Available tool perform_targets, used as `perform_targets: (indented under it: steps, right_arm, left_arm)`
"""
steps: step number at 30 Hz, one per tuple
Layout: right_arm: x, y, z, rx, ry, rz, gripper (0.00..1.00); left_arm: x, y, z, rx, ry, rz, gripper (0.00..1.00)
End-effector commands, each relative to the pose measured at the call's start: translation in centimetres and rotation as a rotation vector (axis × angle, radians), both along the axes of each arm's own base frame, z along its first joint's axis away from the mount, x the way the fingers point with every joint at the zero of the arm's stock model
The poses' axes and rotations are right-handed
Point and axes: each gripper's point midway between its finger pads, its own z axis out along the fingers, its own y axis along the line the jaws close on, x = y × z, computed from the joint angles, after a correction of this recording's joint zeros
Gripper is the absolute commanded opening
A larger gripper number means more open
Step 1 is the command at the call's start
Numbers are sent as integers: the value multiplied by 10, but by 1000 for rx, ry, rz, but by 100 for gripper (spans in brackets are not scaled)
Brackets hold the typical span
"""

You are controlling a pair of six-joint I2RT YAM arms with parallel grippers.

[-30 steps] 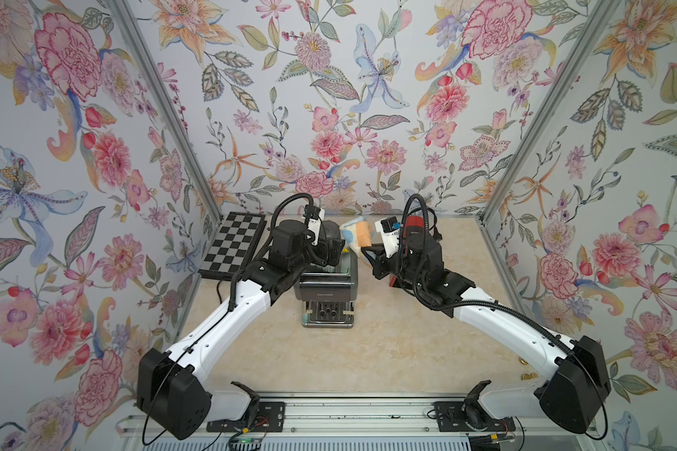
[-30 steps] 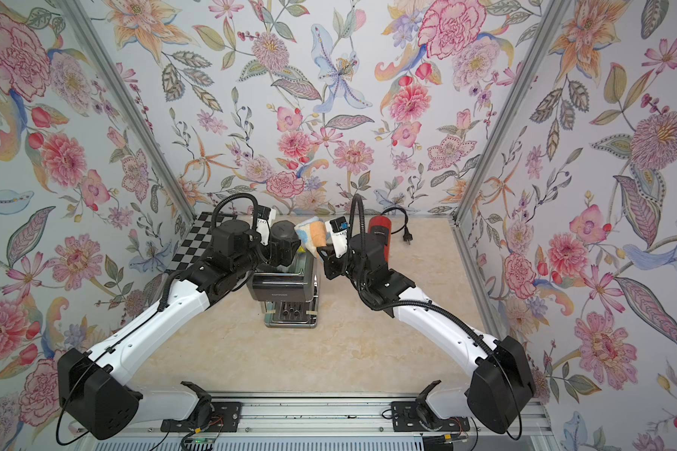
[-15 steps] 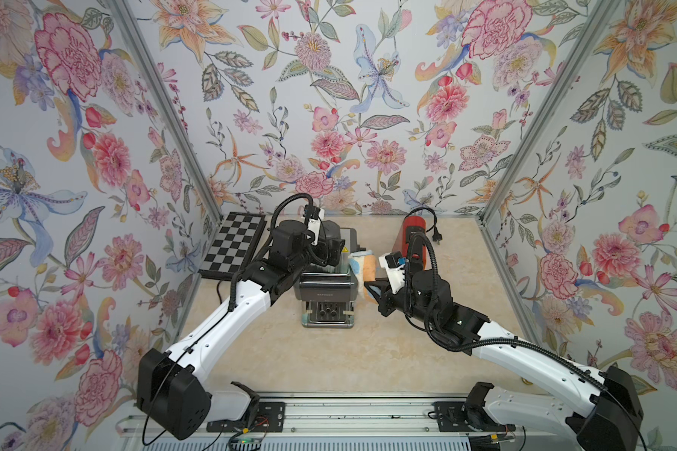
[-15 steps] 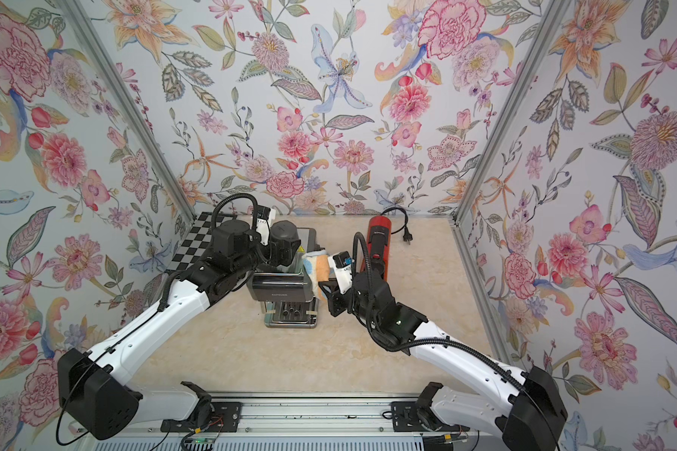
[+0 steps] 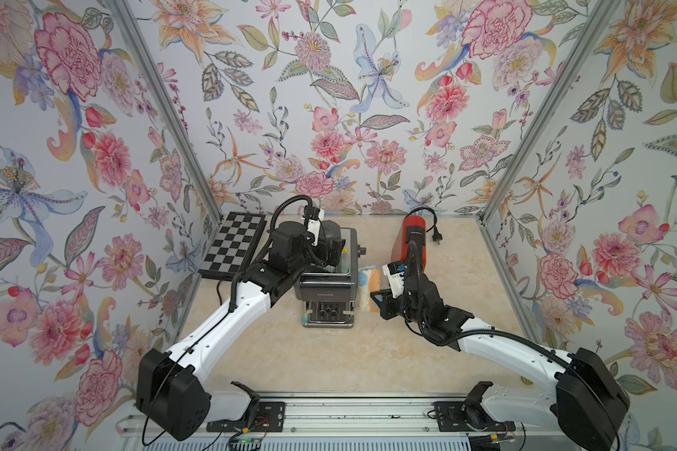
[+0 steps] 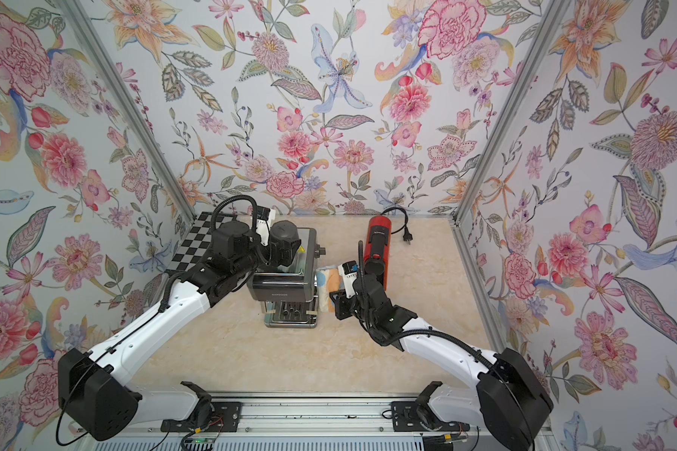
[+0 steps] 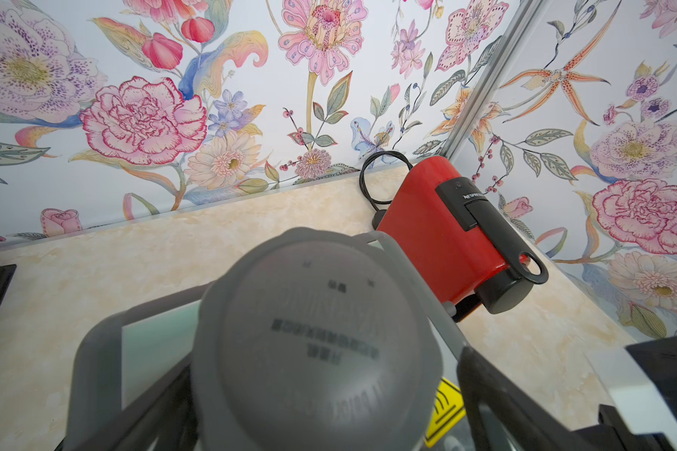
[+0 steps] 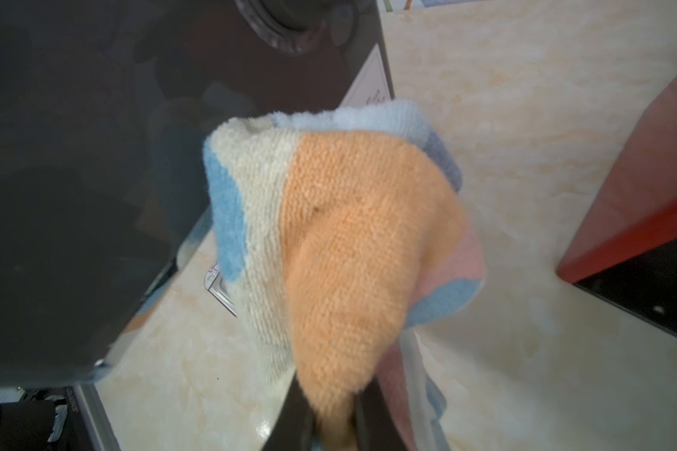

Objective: Wipe the surface of a coffee machine
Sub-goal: Wipe the dirt from the surface of the coffee machine.

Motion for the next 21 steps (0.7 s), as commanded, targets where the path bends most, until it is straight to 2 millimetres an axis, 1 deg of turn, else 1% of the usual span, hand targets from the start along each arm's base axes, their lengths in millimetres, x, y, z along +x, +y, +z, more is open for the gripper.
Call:
perform_targets:
  steps: [1, 4, 9, 12, 15, 18, 21]
  right_arm:
    - [15, 6, -10, 60, 61, -25, 0]
    - [30, 17, -15, 65, 63, -24, 0]
    - [63, 37, -29, 69, 76, -43, 0]
    - [81, 47, -47, 50, 101, -66, 0]
    - [95, 51, -62, 30, 110, -95, 0]
    - [102, 53, -72, 20, 120, -112, 0]
    - [97, 53, -77, 15, 135, -102, 0]
  left_arm:
    - [-15, -10, -12, -11, 59, -61, 99]
    - [-16, -10, -12, -8, 59, -63, 99]
    - [-17, -10, -13, 0, 61, -66, 99]
    - [-17, -10, -12, 5, 58, -68, 99]
    - [-17, -9, -12, 13, 58, -69, 99]
    - [-18, -9, -13, 17, 60, -72, 99]
    - [-20, -9, -13, 13, 61, -76, 99]
